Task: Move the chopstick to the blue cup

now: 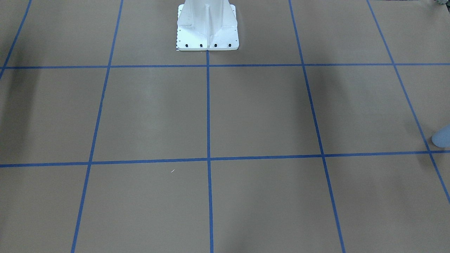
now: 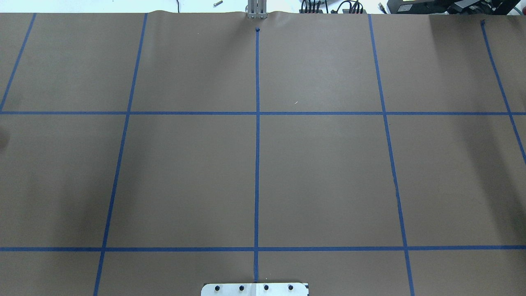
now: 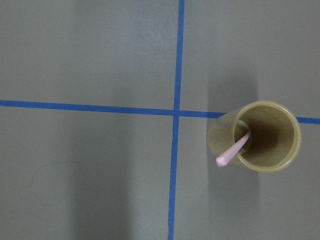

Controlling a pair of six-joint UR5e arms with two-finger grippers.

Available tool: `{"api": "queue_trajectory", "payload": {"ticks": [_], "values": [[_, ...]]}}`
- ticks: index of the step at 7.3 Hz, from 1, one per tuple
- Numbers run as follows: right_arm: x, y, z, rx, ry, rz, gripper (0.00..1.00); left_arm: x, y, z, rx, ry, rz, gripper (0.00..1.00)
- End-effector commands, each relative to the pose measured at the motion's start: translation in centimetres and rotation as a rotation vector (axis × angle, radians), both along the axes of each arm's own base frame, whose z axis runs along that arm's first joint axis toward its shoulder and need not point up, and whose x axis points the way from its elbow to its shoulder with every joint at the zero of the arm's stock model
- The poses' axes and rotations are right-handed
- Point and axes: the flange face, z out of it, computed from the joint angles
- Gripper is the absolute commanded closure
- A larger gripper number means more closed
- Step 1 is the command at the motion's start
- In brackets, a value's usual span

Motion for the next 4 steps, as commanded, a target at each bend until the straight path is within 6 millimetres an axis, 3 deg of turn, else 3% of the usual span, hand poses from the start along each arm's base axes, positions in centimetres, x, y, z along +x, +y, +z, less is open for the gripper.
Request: {"api": "queue_trajectory", "payload": {"ticks": [1, 2, 3, 4], "values": [[-1.0, -0.4, -1.3, 0.061, -0.051, -0.017, 0.00, -0.1, 0.0, -0.9, -0.012, 0.014, -0.035, 0.01], [-1.4, -0.8, -2.5, 0.083, -0.099, -0.023, 0.00, 0.0, 0.6, -0.7, -0.008, 0.015, -0.031, 0.01], [-2.7, -2.6, -4.9, 0.091, -0.134, -0.020, 0.00, 0.2, 0.0, -2.0, 0.084, 0.010, -0.039, 0.01], [-5.2, -3.8, -7.0, 0.075, -0.152, -0.021, 0.00, 0.4, 0.0, -2.5, 0.137, 0.023, -0.070, 0.01]]}}
